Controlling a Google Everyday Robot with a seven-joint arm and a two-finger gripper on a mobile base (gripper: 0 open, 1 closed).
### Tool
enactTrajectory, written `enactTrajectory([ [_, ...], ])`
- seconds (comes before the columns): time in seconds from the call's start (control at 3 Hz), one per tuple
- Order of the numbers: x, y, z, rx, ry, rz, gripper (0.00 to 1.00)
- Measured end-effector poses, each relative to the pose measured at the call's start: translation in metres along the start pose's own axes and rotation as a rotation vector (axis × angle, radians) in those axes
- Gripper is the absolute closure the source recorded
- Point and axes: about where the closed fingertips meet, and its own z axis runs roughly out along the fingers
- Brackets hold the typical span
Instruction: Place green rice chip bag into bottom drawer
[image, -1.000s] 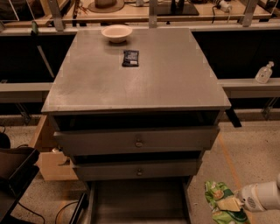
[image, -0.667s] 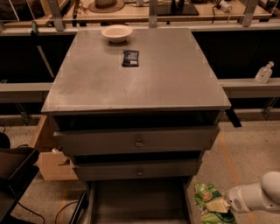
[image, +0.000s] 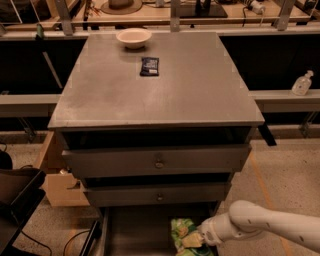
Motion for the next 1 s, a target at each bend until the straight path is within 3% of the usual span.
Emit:
enactTrajectory([
  [0.67,-0.046,0.027,0.084,-0.058,-0.027,-0.066,1.00],
  [1.0,-0.045,0.028,0.085,-0.060,-0.025,-0.064,0.83],
])
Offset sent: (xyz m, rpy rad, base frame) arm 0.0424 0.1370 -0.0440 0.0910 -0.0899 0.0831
